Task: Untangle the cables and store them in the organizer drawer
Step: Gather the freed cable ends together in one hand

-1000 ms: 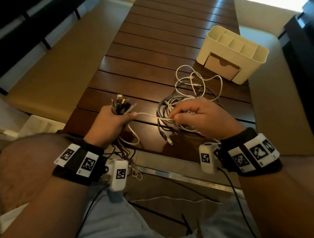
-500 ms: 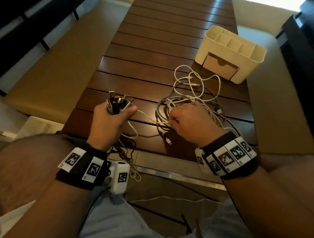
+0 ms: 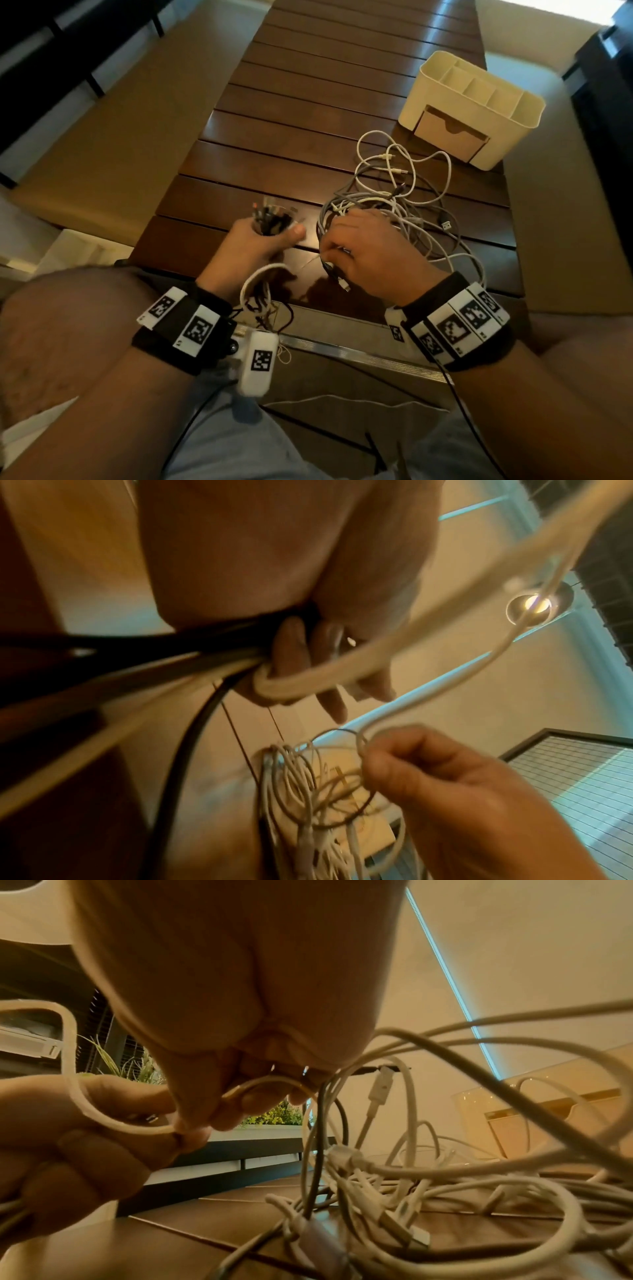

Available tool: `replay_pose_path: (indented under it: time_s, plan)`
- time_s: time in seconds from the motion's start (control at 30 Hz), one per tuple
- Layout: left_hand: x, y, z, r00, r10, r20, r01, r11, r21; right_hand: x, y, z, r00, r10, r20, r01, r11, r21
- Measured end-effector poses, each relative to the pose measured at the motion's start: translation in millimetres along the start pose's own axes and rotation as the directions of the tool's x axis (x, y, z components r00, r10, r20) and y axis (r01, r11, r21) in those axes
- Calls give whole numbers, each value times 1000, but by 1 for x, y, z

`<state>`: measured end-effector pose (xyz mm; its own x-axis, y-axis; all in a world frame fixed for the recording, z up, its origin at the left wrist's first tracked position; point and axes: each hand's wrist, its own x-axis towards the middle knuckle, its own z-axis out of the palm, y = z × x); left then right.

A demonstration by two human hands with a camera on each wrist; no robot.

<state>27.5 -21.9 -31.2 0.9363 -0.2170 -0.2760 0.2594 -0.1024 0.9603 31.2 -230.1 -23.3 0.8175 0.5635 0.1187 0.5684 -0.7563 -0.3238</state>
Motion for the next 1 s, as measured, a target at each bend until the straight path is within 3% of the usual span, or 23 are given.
replay_pose_path:
  time_s: [0.1, 0.23, 0.33, 0.43, 0.53, 0.6, 0.67, 0.73, 0.8, 0.83, 0.9, 1.0]
  plan:
    - [-4, 1, 12, 985, -43, 167, 36, 998, 48, 0, -2, 2, 997, -13, -70, 16, 999, 41]
    - [-1, 3, 10, 981, -53, 186, 42, 997, 64, -1, 2, 4, 985, -24, -169, 40, 995, 93]
    - [-4, 7, 9, 984, 37, 172, -60, 990, 130, -1, 1, 4, 979, -9, -206, 31, 995, 100]
    - [-9, 15, 6, 984, 174, 39, -176, 982, 75, 0, 4, -3, 983, 36, -178, -33, 999, 23]
    - [-10, 22, -19, 961, 184, -206, -226, 953, -202, -1, 19, -14, 981, 168, -92, -175, 983, -64]
    - [-11, 24, -30, 954, 204, -218, -256, 935, -246, -1, 29, -17, 967, 242, -84, -250, 964, -87]
    - [-10, 20, -30, 956, 218, -198, -253, 953, -170, 0, 34, -18, 953, 277, -125, -285, 957, -51]
    - [-8, 14, -25, 946, 271, -178, -255, 961, 107, 1, 37, -20, 932, 304, -197, -273, 947, 170]
    - [-7, 8, -14, 956, 289, -48, -247, 883, 399, 0, 34, -27, 910, 368, -193, -258, 865, 430]
    - [-8, 5, -8, 967, 253, 18, -232, 854, 465, -1, 32, -30, 912, 375, -165, -253, 832, 493]
    - [-8, 0, 1, 982, 167, 88, -189, 858, 478, -1, 30, -34, 943, 319, -95, -246, 861, 444]
    - [-6, 0, 0, 988, 154, -4, -137, 889, 437, -3, 29, -32, 965, 243, 100, -255, 957, 135]
